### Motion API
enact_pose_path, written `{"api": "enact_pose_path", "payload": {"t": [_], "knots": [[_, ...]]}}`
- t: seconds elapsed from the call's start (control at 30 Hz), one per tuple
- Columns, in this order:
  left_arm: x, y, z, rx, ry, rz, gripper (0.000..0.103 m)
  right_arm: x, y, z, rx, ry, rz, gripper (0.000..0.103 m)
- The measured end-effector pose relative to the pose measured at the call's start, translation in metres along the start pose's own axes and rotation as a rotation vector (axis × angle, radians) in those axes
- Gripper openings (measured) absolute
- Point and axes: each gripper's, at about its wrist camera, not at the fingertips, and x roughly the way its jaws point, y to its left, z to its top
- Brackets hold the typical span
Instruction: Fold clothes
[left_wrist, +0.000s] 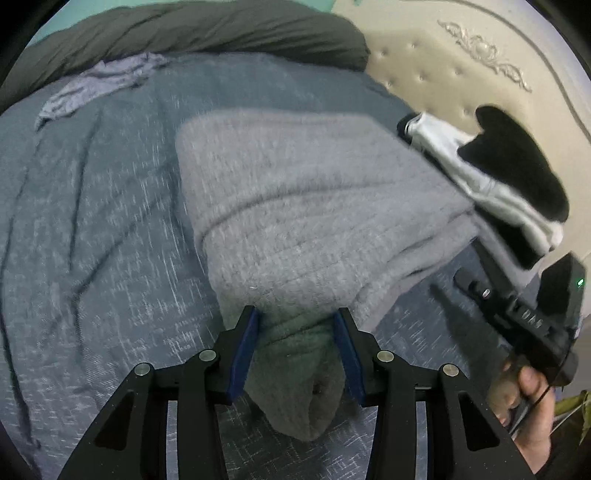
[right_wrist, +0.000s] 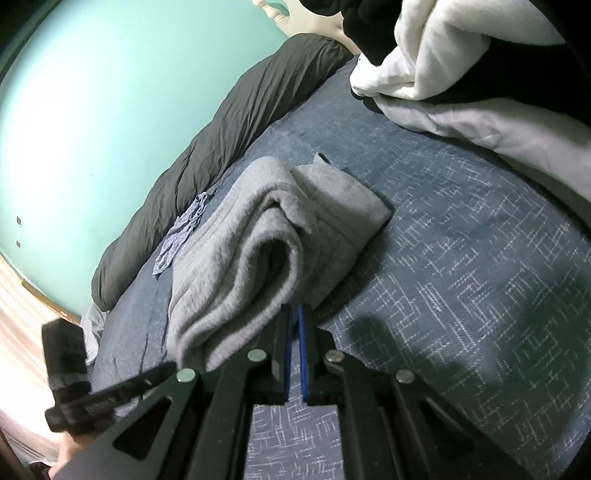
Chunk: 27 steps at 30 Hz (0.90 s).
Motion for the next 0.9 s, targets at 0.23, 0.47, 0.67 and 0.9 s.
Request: {"api": "enact_pose_path", "payload": {"t": [0.23, 0.47, 0.67, 0.9], "knots": [[0.003, 0.001, 0.023, -0.017, -0.027, 0.004, 0.045, -0.001, -0.001, 0.000, 0.006, 0.002, 0.002, 0.002], [0.026, -0.011, -0.001, 0.002, 0.009, 0.014, 0.044, 0.001, -0.002, 0.002, 0.010, 0.003, 0.002, 0.002], [0.019, -0.008, 0.007, -0.015, 0.012, -0.008, 0.045, -0.002, 0.002, 0.000, 0.023, -0.011, 0.025, 0.007], [0.001, 0.012, 0.010, -0.066, -0.018, -0.016, 0.045, 0.009, 0.021, -0.011, 0.043, 0.041, 0.105, 0.034]]}}
